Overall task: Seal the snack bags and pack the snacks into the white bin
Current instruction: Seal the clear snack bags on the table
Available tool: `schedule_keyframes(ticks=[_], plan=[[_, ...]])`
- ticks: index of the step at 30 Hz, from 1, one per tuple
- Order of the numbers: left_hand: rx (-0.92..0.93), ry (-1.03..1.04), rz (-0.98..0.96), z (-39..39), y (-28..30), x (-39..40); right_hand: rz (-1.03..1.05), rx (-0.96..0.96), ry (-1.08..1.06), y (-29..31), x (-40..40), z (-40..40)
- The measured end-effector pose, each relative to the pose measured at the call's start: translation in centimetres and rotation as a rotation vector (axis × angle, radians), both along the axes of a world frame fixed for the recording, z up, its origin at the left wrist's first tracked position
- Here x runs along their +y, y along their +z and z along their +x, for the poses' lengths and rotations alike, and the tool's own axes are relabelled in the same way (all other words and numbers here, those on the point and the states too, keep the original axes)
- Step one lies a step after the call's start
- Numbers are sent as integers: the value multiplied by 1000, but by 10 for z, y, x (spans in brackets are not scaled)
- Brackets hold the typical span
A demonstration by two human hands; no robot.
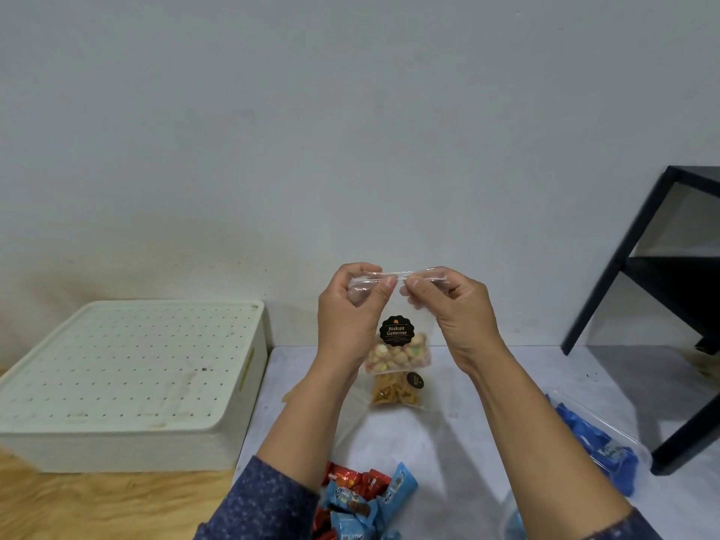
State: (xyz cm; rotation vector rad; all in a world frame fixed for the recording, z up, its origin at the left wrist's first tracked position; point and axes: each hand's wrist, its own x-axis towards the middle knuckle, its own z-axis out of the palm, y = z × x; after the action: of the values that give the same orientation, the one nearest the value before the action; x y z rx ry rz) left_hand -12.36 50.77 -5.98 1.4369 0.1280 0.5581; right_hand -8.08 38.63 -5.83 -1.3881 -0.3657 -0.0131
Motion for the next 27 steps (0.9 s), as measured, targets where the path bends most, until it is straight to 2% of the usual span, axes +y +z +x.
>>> schedule_keyframes(ticks=[5, 14, 22, 27], plan=[[1, 25, 50, 4, -1, 2, -52, 3, 31, -2, 3, 2], [14, 0, 142, 5, -1, 4, -91, -82, -88, -7, 7, 4], [70, -57, 62, 3, 1, 6, -65, -120, -40, -5, 6, 1], [63, -79, 17, -1, -1, 6, -132, -181, -53, -4, 5, -1]])
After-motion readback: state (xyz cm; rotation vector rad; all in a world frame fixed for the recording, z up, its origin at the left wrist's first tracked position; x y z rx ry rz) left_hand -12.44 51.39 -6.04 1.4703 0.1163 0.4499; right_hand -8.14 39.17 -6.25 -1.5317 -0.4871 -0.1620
